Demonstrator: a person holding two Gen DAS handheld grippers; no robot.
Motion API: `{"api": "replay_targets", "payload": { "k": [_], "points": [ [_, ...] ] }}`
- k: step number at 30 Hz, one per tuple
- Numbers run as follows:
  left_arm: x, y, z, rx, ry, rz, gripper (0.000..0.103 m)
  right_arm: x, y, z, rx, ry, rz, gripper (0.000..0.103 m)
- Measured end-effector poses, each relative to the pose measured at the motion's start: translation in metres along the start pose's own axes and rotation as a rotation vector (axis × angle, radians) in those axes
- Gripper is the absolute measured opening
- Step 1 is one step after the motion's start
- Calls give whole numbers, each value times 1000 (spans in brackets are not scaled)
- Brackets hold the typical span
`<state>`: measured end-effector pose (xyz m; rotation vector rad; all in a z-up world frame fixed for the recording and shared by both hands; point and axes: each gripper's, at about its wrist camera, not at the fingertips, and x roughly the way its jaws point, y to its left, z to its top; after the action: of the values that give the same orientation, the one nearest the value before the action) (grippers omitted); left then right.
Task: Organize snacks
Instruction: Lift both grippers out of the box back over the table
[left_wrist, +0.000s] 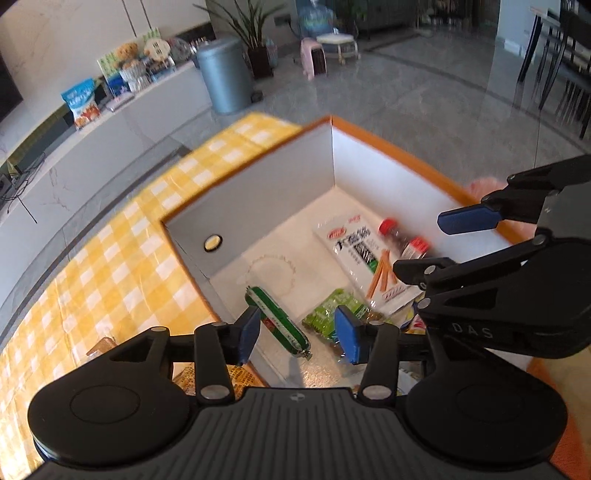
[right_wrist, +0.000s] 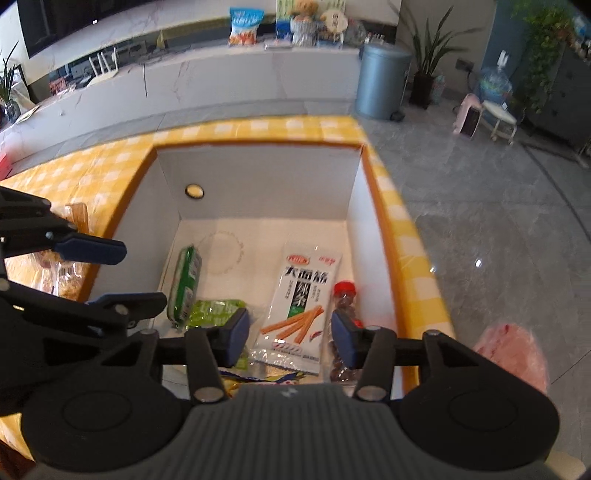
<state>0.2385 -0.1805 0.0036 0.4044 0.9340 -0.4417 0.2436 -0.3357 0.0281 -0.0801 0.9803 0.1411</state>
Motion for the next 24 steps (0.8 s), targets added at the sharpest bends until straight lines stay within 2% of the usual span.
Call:
{"api": "replay_targets", "payload": {
  "k": [3,8,14,19,24],
  "points": [
    [-20,3,-8,-2,-71,8,56,-19,9,-2,-23,-70,-28,56],
    [-50,7,-24,-9,-184,51,56,-52,27,-9,-23,-203,-46,56],
    [-81,24,-52,-94,-295,92,56,-81,53,-24,7,-328,-42,62],
    [-97,41,-83,-211,-339,141,56,-92,73,-41,66,-360,-1,64],
    [-108,59,-119,-308,-374,142,56,-98,100,-56,116,-364,78,64]
  ]
}}
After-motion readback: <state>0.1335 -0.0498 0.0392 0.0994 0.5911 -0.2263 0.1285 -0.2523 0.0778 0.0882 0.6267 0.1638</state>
